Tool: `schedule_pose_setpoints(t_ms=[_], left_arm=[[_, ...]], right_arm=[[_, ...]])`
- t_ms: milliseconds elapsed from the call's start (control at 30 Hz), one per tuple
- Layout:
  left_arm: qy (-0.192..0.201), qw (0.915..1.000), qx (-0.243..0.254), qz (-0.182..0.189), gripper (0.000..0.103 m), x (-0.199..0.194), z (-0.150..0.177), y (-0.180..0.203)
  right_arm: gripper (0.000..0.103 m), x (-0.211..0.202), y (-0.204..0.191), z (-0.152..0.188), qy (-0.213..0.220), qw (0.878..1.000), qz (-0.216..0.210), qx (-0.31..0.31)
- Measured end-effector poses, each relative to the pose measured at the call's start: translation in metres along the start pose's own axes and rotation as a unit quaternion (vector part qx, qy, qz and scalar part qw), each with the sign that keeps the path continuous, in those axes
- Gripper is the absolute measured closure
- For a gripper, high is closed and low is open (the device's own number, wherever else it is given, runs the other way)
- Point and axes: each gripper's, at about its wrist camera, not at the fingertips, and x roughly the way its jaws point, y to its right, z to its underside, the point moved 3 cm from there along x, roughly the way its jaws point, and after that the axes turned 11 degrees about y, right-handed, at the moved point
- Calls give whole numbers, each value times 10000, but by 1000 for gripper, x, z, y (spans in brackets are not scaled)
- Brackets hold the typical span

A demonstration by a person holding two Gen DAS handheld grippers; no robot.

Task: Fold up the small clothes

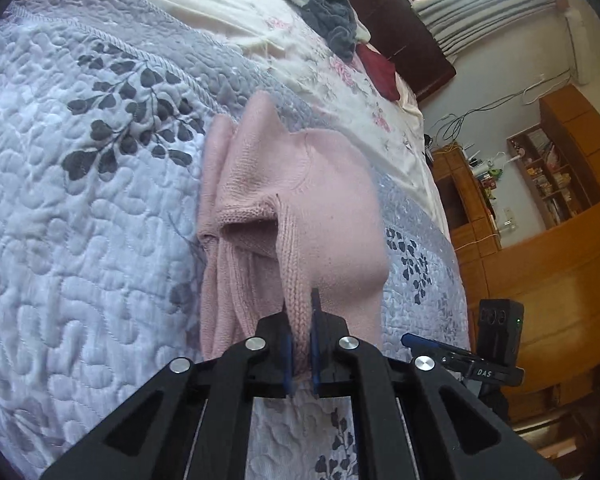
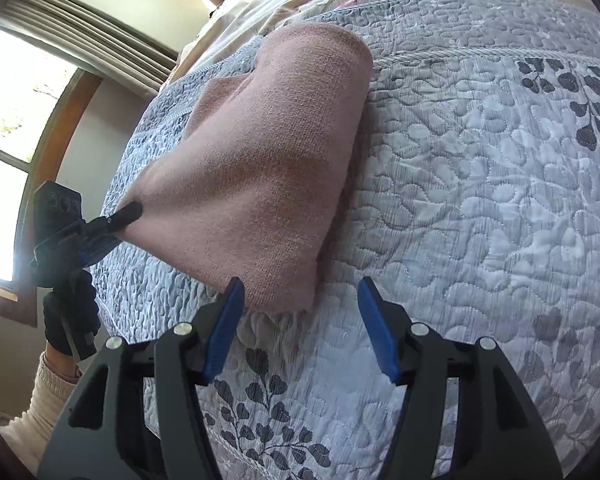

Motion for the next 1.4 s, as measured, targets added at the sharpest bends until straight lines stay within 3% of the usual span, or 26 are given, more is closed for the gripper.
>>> schedule_pose_setpoints(t_ms=[167,200,267,367,533,600,667,767,900,1033,1133,1200,1400], left_arm=[[-386,9985,167,-346,96,31,24,-22],[-404,9984,158,-372,96,36,27,-25],[-400,9986,97,-321,96,43,31,-30],[-447,9986,92,-283,94,47,35,-31],[-534,9983,-188,-152,88,34,33,-30],[-439,9988,-138,-162,81,24,26,-25],[-195,9993,-66,-300,61,15,11,-22],[91,9990,-106,-433,57,14,-18,-23],[147,9979,-172,-599,54,38,-53,-25],[68,9963,-366,-778,56,66,-69,-32],[3,9974,-427,-577,90,78,-71,-27],[102,9976,-262,-625,92,76,-71,-27],[-22,9959,-634,-649,89,78,-65,-51]], right_arm=[[43,30,-1,2,-201,9976,-392,538],[45,36,-1,4,-278,9973,-366,570],[70,48,2,12,-496,9981,72,358],[73,57,9,23,-566,9978,266,240],[74,54,9,27,-528,9981,239,212],[73,51,7,26,-507,9983,240,139],[69,48,6,25,-458,9986,167,181],[68,42,7,23,-390,9990,107,199],[68,41,13,24,-423,9988,105,204],[66,43,9,22,-440,9989,161,91],[63,47,5,23,-441,9988,214,21],[63,48,7,23,-438,9988,208,15],[63,46,7,23,-460,9986,246,-91]])
